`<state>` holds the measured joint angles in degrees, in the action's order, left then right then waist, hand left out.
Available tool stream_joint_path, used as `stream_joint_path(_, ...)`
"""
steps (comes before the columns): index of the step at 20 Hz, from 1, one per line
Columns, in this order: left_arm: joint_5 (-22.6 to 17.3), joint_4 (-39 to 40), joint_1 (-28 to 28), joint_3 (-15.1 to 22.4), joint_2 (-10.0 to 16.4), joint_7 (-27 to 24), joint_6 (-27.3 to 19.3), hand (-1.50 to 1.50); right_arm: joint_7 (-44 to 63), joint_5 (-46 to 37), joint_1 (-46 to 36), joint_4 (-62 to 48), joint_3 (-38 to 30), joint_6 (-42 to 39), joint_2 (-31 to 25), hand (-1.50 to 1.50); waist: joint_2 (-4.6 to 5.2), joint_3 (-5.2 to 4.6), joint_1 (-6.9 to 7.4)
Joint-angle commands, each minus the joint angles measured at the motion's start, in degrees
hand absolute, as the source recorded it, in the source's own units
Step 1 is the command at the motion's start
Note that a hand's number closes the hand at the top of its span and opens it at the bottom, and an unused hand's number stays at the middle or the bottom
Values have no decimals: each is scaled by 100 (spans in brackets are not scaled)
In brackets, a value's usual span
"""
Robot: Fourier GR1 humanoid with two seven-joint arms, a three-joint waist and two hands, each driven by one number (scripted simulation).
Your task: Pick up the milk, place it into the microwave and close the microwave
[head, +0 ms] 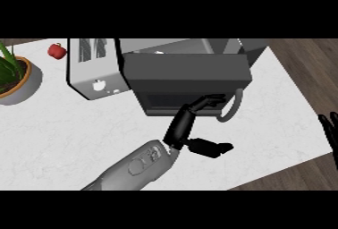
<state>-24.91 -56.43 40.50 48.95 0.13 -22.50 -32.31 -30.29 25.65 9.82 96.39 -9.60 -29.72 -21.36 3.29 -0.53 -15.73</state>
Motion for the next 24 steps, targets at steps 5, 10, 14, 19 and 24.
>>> stream_joint_path(5, -521, 367, 608, -168, -13, -321, -265, -150, 217, 424, -247, 112, -58, -213, -212, -150, 100, 11, -319)
stream_joint_path(10, -803, 584, 941, -237, -13, -405, -354, -150, 381, 605, -449, 115, 16, -359, -344, -150, 158, 21, -367)
stream_joint_path(14, -965, 747, 1216, -268, -13, -516, -395, -150, 450, 777, -573, 112, 8, -396, -383, -150, 176, 29, -479)
stream_joint_path(19, -1222, 914, 1300, -255, -13, -610, -455, -150, 622, 959, -730, 136, -48, -464, -590, -150, 205, 22, -586)
stream_joint_path(24, -1379, 1080, 1395, -214, -13, -779, -484, -150, 710, 1103, -838, 112, -118, -470, -695, -150, 222, 27, -658)
